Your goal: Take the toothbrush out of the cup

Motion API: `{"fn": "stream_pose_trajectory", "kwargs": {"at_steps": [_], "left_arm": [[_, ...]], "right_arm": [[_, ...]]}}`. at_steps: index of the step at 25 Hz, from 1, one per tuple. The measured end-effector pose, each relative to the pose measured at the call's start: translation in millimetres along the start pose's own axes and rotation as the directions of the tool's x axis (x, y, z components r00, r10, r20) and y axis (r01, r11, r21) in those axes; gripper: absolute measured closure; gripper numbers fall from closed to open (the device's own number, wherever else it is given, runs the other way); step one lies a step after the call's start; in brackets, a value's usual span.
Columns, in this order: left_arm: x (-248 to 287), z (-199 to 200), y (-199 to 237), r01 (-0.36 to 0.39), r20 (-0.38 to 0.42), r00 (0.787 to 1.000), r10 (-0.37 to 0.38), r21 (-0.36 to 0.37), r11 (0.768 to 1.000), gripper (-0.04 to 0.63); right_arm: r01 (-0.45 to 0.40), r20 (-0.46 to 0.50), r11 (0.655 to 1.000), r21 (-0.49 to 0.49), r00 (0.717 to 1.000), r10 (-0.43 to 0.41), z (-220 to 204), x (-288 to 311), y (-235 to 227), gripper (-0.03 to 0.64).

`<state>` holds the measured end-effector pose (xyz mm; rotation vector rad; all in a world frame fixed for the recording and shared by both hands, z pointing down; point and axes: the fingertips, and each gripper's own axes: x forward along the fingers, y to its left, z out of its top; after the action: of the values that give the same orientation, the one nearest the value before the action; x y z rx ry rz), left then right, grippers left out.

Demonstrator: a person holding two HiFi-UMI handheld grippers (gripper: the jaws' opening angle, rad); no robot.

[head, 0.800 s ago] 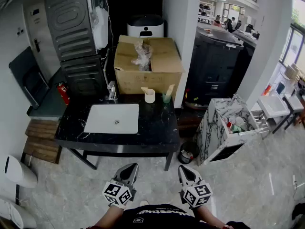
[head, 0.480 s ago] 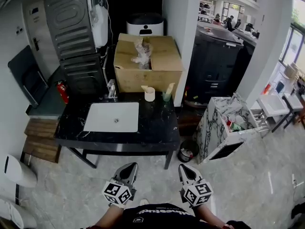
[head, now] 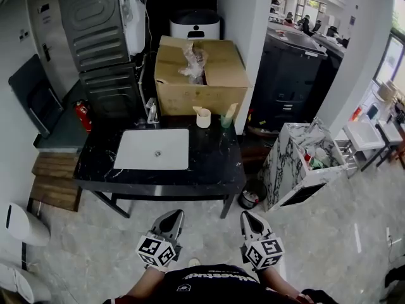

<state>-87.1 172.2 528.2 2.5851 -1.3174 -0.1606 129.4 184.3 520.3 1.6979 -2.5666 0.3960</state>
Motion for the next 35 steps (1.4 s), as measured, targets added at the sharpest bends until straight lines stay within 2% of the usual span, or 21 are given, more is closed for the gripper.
{"fn": "stream_pose_trajectory", "kwargs": {"at_steps": [4, 13, 20, 27, 35], "left_arm": [[-4, 4, 18, 0.009, -0.001, 1.000, -0.009, -0.002, 1.000, 0.580], [-8, 1, 51, 0.021, 0.002, 1.000, -0.021, -0.021, 1.000, 0.580], [12, -7, 63, 0.046, -0.015, 0.999, -0.047, -0.040, 0.998, 0.580], [56, -6, 89, 0.035, -0.029, 0.999, -0.036, -0.037, 0.999, 0.580], [156, 30, 125, -0.004, 0.004, 1.000, 0.004, 0.003, 1.000, 0.580]], "right_arm": [[0.026, 0.010, 0.999, 0.029, 1.000, -0.026, 2, 10, 7, 0.581], [0.068, -0.001, 0.997, 0.030, 0.998, -0.068, -11, 25, 28, 0.580], [0.108, -0.009, 0.994, 0.037, 0.994, -0.107, -10, 41, 15, 0.581], [0.088, -0.011, 0.995, 0.038, 0.996, -0.088, -3, 94, -11, 0.580], [0.048, 0.033, 0.999, 0.022, 0.998, -0.048, 51, 190, -78, 0.581]]}}
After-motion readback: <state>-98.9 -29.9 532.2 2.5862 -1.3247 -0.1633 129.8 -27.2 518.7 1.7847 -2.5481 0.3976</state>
